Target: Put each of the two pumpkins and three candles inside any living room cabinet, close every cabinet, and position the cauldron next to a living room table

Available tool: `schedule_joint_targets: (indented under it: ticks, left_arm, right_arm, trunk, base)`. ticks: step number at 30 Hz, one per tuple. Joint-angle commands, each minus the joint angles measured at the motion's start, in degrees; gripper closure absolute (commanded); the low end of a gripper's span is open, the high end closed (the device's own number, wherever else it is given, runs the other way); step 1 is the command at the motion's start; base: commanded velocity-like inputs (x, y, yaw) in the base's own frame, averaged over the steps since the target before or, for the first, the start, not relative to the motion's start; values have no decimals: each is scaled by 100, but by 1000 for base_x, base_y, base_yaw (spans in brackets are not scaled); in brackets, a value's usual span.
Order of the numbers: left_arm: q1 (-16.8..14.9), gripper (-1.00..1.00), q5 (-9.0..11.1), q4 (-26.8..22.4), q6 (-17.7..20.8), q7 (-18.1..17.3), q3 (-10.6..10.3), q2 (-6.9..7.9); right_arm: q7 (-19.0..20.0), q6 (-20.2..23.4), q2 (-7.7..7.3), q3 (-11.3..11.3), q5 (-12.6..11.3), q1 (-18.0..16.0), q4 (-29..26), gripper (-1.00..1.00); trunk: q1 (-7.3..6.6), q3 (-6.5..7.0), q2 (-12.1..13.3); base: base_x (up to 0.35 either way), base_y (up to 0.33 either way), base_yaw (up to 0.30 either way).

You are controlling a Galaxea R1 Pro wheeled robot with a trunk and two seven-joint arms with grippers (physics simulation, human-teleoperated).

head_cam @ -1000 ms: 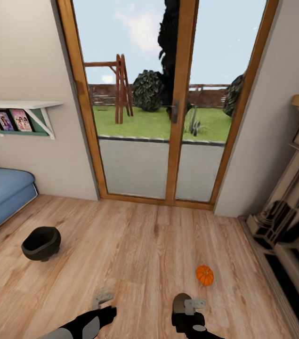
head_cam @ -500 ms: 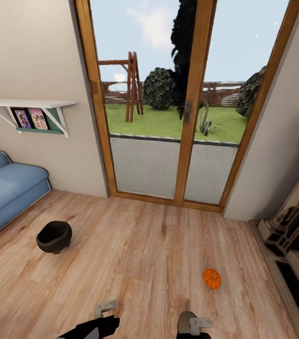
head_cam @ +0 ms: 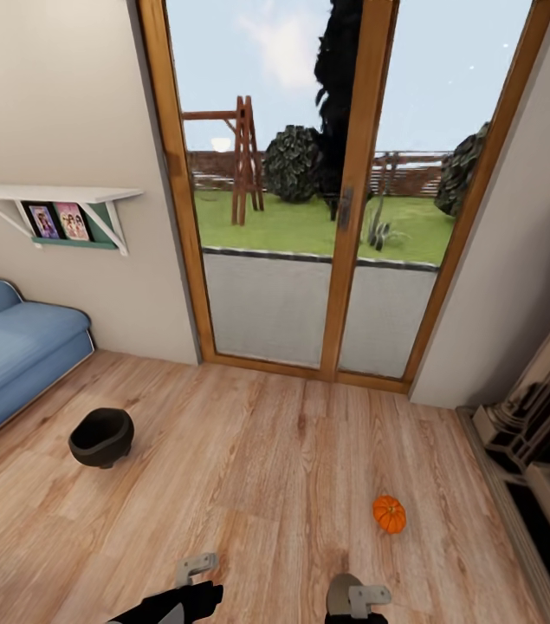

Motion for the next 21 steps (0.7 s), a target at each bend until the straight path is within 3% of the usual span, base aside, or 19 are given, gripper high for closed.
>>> schedule_joint_targets:
  ticks: [1, 7, 21]
  left_arm:
    - [-2, -100, 27, -6, 14, 6, 21, -3]
    - [-3, -100, 28, -7, 11, 5, 21, -13]
    - [0, -100, 28, -3, 5, 8, 21, -13]
  right_arm:
    - [-9, -25, 4, 48, -52, -1, 12, 100]
    - [-7, -26, 10, 48, -52, 21, 12, 100]
    - [-3, -59, 8, 50, -60, 57, 5, 100]
  trunk:
    - [-22, 12, 37]
    - [-154, 121, 278]
    - [-418, 373, 759]
  base:
    - [0, 0, 0]
    - [0, 0, -32]
    - [0, 0, -238]
